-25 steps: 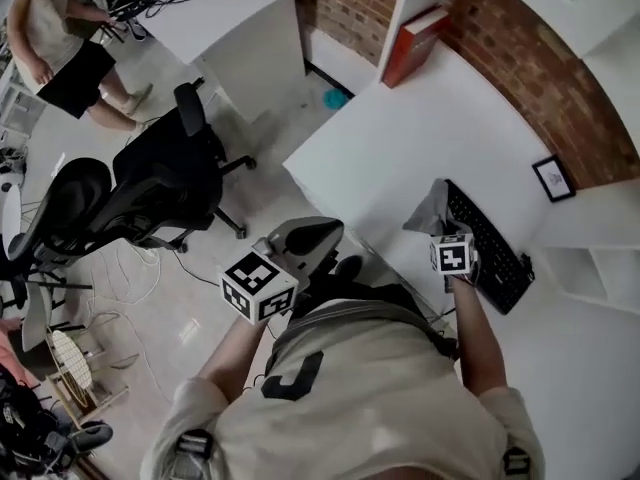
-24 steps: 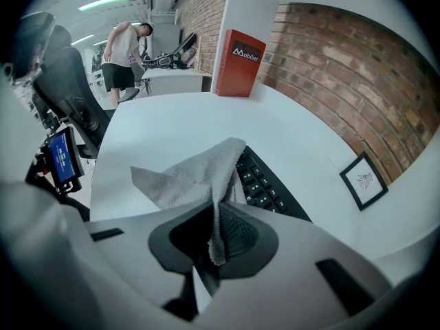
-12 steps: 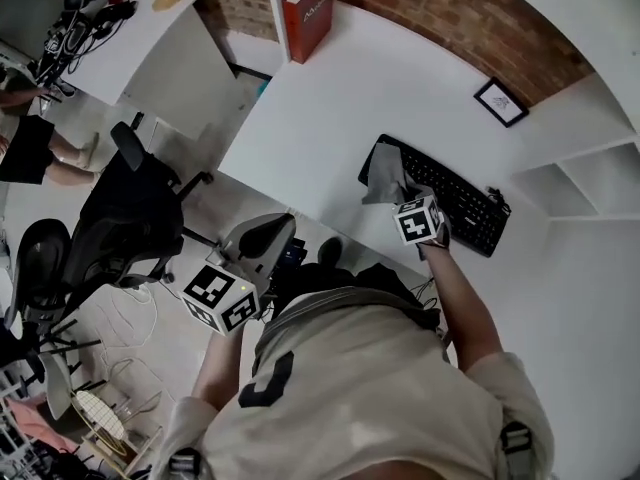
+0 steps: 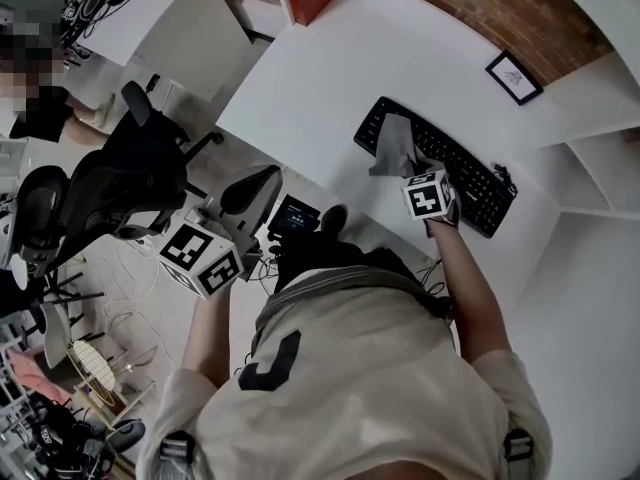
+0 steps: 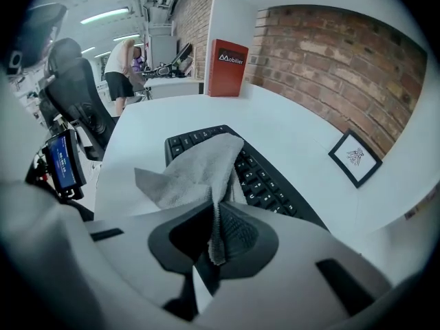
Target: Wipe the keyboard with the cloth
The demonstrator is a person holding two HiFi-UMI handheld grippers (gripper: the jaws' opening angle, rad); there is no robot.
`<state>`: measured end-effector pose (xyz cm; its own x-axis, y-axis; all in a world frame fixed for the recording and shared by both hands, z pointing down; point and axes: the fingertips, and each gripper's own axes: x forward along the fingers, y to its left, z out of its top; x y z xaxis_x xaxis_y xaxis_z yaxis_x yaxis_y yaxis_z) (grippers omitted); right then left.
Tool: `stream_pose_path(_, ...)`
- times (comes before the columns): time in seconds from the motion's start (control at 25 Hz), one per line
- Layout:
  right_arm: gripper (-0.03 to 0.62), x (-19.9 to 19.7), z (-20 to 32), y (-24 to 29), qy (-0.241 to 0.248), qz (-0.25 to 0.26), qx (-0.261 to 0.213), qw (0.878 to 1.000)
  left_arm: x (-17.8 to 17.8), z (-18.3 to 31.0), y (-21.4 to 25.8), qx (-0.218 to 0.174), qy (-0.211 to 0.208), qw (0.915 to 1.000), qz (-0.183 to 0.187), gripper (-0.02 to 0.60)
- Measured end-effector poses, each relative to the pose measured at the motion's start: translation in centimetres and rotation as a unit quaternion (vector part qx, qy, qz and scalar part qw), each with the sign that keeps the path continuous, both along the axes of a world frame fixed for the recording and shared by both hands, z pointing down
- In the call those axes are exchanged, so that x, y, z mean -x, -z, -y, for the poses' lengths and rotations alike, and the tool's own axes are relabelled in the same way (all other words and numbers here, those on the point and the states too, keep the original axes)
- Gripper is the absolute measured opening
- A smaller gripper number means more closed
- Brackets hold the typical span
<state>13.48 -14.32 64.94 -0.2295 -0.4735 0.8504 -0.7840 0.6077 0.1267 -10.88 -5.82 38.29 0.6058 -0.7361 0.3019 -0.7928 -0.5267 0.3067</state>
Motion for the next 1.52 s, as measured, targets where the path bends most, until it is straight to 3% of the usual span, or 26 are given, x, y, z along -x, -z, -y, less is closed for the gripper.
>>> stream_pose_path(0.28,0.014,-0.1,-0.3,0.0,0.009,0.013,-0.004,1.0,-1.3,-1.7,-0.2,0.004,0.017,0.9997,0.015,0.005)
stream_pose_path(0.68,0.014,-1.5,-1.7,-0.4,-0.005,0.006,0.005,1.0,-4.1,-2.3,-1.4,0.01,-0.026,0.9995,-0.012,0.003)
stream_pose_path(0.92,0.014,-1.7,-1.4,-0.3,-0.024,-0.015,0.006,1.0,-3.1,0.2,-2.2,0.018,-0.047,0.9982,-0.034,0.003)
stream_pose_path(1.08,0.014,-2.0,-1.4,-0.2,-0.05,-0.039,-0.007,0.998,-1.1,2.2,-2.4,0.028,-0.059,0.9955,-0.069,0.003)
stream_pose_path(1.28,0.014,-1.1,-1.6,-0.3,-0.065,-0.054,-0.019,0.996,2.1,3.3,-1.5,0.003,-0.063,0.9974,-0.036,0.003)
stream_pose_path(1.52,0.014,-2.6,-1.5,0.2,-0.087,-0.061,-0.022,0.994,0.5,4.1,-1.9,0.02,-0.089,0.9949,-0.043,0.003)
